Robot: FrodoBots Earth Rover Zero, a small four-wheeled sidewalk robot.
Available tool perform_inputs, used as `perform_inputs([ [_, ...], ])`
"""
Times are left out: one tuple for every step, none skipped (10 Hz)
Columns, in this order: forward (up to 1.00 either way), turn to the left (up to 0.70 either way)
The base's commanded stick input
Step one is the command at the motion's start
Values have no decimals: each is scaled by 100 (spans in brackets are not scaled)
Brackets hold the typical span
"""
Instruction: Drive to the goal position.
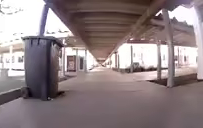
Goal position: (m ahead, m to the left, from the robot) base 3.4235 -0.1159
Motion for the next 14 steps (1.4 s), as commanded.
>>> perform_inputs([
  [70, 0],
  [70, 0],
  [70, 0],
  [70, 0],
  [70, 0],
  [70, 0],
  [70, 0],
  [70, 0],
  [70, 0],
  [70, 0],
  [70, 0],
  [70, 0],
  [70, 0],
  [70, 0],
])
